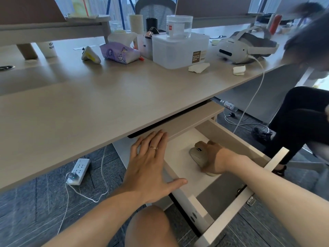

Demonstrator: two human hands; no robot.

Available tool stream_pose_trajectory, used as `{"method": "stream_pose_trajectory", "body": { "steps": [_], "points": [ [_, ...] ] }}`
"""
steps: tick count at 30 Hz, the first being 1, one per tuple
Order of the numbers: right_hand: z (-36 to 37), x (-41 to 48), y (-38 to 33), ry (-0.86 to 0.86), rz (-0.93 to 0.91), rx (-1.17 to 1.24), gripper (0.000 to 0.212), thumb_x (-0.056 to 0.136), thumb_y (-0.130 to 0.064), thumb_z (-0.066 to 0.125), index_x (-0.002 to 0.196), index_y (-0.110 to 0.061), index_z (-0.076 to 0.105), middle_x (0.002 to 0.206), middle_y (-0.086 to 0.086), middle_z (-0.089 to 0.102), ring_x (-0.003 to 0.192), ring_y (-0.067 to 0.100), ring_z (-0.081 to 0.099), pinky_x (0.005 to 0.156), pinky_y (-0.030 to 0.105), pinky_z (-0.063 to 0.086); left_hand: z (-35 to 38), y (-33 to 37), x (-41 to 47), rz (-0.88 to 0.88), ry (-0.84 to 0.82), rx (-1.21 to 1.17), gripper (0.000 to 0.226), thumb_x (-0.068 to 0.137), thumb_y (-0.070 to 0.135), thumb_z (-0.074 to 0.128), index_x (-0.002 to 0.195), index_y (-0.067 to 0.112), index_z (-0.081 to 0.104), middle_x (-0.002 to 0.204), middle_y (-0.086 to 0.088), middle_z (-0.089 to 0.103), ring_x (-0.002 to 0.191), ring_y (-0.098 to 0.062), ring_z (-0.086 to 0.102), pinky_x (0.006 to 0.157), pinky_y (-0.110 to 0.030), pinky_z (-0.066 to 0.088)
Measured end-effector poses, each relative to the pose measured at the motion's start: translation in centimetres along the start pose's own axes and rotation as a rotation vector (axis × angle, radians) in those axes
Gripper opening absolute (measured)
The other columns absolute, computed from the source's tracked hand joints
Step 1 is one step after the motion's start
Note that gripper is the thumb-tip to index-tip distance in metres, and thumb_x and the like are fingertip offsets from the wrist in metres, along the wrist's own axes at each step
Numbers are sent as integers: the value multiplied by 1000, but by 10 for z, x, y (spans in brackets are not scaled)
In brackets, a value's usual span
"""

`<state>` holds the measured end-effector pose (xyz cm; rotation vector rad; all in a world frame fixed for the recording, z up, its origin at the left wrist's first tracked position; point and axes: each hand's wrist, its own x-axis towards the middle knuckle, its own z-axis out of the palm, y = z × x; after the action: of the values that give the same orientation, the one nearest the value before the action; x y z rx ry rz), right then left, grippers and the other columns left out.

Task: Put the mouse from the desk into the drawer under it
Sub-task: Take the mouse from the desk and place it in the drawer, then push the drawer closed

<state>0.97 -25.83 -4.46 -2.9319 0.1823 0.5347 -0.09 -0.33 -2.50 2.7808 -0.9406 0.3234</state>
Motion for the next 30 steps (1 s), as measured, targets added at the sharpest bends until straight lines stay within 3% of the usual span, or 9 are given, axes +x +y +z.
{"method": "stream_pose_trajectory", "body": {
  "steps": [4,8,11,14,17,19,22,27,30],
  "points": [
    [2,-1,7,-19,10,46,86,79,-25,68,150,-42,23,138,7,41,116,35,55,86,42,54,1,1,0,-4,-6,-8,127,70,96,36,162,16,-1,171,1,2,154,-18,3,123,-46,6],
    [1,5,9,18,25,73,89,83,-21,67,153,-42,17,144,8,38,116,37,56,79,38,52,1,0,0,0,-11,-5,127,70,96,36,162,16,-1,171,0,2,154,-19,2,123,-47,6],
    [3,6,9,18,22,72,88,84,-20,66,153,-42,16,147,8,35,119,37,54,87,41,52,2,0,0,-1,-5,-1,127,70,96,34,162,16,-1,171,0,2,154,-18,1,123,-46,6],
    [4,5,9,5,29,65,92,84,-26,69,154,-42,11,157,9,26,135,37,42,99,46,47,1,1,1,-6,-18,-1,127,70,96,34,162,16,-2,171,0,2,155,-19,1,123,-46,5],
    [-2,-5,6,54,12,60,99,82,-49,69,157,-40,5,166,8,8,149,39,17,111,56,36,-1,2,2,-17,-40,21,127,70,96,31,160,18,-14,170,1,-10,154,-18,-9,123,-45,-2],
    [-12,-23,3,131,-32,68,97,82,-58,64,157,-37,7,165,8,9,150,38,15,111,57,35,-4,2,2,-24,-63,27,128,69,96,31,158,18,-19,170,1,-16,154,-17,-14,123,-45,-6],
    [-16,-61,8,334,-89,3,73,89,-52,55,151,-26,26,149,6,33,143,32,29,110,45,38,-7,2,3,-38,-113,32,130,69,96,33,157,19,-23,168,1,-21,153,-17,-19,123,-44,-9],
    [6,-112,31,613,-54,226,59,99,-49,37,153,-26,31,162,-1,23,151,19,13,121,49,21,-16,3,7,-52,-238,32,138,65,95,45,156,18,-25,167,1,-24,152,-16,-20,123,-44,-10],
    [23,-122,28,826,68,462,57,100,-38,45,153,-28,28,165,-3,17,152,16,9,120,42,11,-23,5,10,-76,-322,53,142,63,94,52,156,18,-24,167,0,-25,152,-16,-21,123,-45,-9]
  ]
}}
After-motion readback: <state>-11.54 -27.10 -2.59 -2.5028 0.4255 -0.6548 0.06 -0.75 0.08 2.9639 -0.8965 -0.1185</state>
